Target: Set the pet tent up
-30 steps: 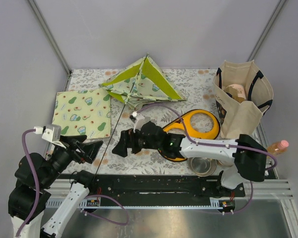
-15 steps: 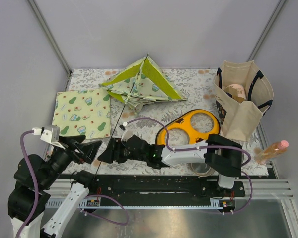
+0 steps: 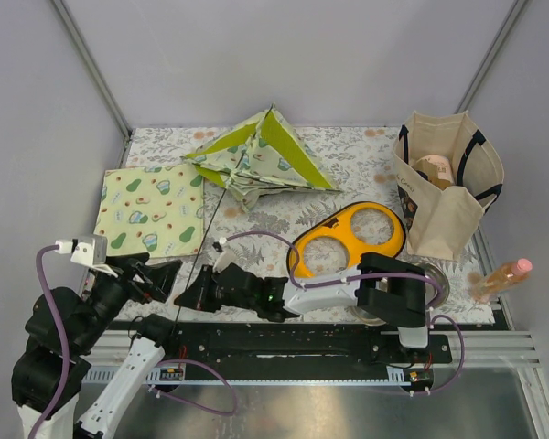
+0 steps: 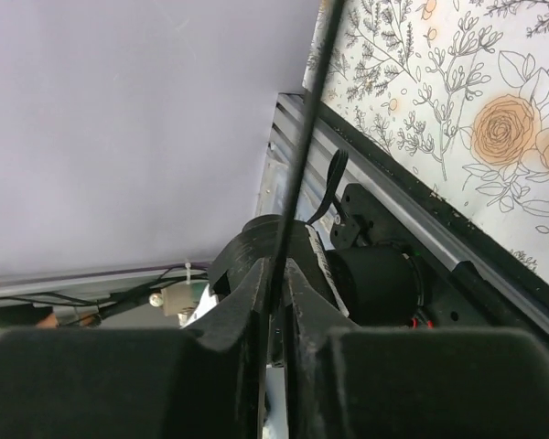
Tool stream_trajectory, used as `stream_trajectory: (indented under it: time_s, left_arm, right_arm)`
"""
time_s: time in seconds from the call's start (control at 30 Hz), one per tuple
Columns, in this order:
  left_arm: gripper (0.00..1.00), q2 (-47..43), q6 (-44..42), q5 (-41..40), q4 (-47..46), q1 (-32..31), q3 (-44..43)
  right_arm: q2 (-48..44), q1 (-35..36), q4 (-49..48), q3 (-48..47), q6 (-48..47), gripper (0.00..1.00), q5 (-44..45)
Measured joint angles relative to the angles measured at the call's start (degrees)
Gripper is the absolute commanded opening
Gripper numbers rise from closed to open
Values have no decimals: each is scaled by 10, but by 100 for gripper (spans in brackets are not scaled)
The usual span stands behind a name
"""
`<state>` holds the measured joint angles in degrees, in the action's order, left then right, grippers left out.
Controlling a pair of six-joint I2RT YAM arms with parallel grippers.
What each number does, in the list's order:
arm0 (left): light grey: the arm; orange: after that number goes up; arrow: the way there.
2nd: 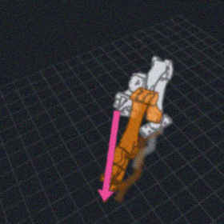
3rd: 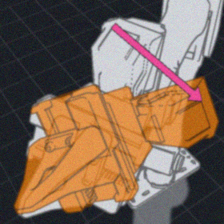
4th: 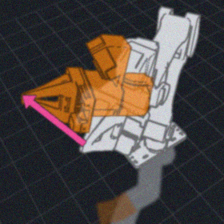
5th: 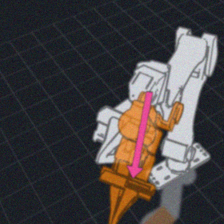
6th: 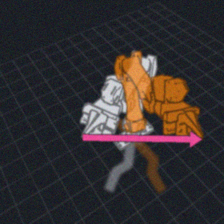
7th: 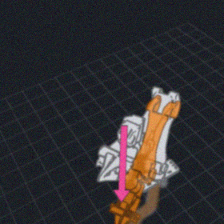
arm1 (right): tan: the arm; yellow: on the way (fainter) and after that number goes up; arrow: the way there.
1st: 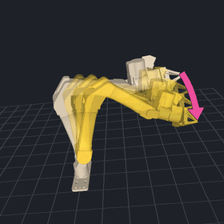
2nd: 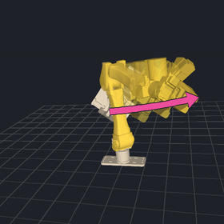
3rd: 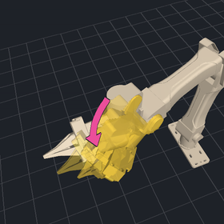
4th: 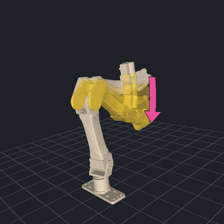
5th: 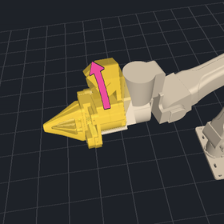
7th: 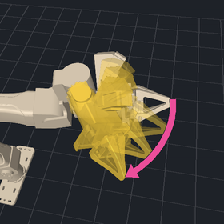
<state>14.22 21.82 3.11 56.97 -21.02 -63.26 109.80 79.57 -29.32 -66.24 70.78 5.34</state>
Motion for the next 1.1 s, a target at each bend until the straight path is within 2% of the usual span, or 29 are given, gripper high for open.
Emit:
stream_trajectory:
  time_s: [0.1, 0.27, 0.57, 0.83, 0.97, 1.1]
  left_arm:
    - [93, 0, -3, -7, 2, 0, 0]
    - [93, -1, -5, -20, -5, 0, 6]
    - [92, 4, 33, -46, -87, 0, 112]
    - [90, 94, 95, 1, -293, 0, 317]
    - [91, 123, 126, 38, -436, -2, 420]
    - [91, 167, 139, 55, -597, -16, 476]
  right_arm:
    - [0, 0, -1, 2, 21, 0, 2]
    - [-40, 0, 19, 38, 35, 0, -4]
    - [-241, -7, 134, 118, 37, 0, -51]
    - [-371, -49, 225, 135, 49, 0, -84]
    - [-394, -68, 235, 134, 67, 0, -100]
    - [-395, -83, 234, 132, 90, 0, -113]
